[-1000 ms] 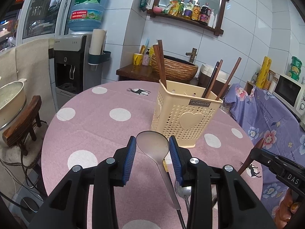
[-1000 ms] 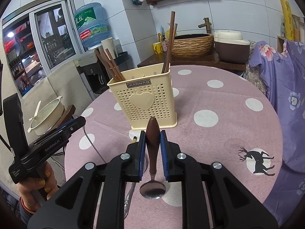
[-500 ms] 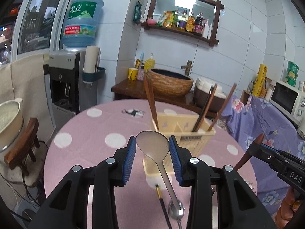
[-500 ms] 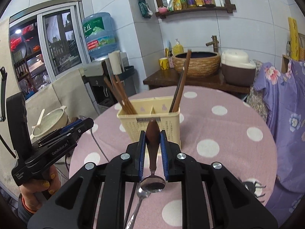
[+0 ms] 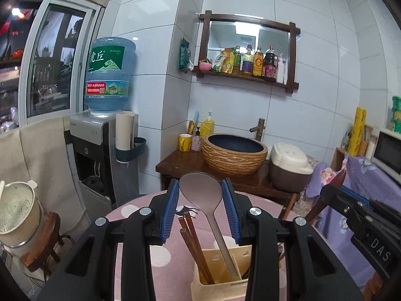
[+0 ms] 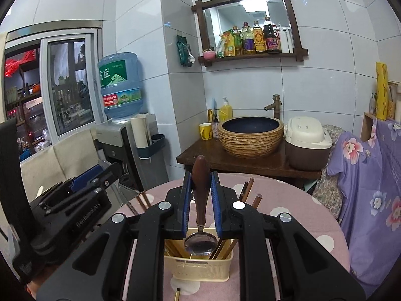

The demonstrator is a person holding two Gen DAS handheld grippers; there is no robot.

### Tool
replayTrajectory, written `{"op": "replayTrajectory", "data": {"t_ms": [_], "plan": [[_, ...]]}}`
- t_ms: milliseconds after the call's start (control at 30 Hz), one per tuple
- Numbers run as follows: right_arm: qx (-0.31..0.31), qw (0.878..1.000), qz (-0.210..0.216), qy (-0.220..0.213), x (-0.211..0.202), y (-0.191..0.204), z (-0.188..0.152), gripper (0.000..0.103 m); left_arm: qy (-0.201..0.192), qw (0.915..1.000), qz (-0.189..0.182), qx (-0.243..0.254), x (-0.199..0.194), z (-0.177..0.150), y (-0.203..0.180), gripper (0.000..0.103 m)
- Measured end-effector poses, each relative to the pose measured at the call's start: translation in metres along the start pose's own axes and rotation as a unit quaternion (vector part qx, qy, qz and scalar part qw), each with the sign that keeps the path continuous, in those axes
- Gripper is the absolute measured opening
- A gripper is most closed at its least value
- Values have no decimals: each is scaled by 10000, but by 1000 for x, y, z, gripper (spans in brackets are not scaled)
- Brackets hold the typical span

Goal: Organize utensils
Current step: 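Lower both spoons into the holder and open both tools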

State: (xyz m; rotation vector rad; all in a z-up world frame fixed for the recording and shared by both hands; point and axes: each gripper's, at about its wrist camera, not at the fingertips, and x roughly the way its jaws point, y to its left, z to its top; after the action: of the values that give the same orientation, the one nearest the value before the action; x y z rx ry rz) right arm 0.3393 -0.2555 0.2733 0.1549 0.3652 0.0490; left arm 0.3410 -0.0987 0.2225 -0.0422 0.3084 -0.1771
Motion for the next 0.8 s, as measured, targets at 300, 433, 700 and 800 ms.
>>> {"op": "replayTrajectory", "data": {"t_ms": [300, 433, 700, 800], "plan": [[88, 9995, -54, 287, 39, -9, -43, 16, -102, 9989, 307, 343, 19, -36, -12, 36], [40, 9992, -48, 389, 44, -7, -58, 16, -13, 9985, 288, 462, 24, -47, -18, 36], [16, 9986, 7, 527, 52, -12, -81, 16, 221, 9984, 180, 483, 29, -73, -14, 36], [-20, 9985, 45, 542, 52, -12, -84, 16, 334, 9980, 155, 512, 30, -81, -13, 36]]}}
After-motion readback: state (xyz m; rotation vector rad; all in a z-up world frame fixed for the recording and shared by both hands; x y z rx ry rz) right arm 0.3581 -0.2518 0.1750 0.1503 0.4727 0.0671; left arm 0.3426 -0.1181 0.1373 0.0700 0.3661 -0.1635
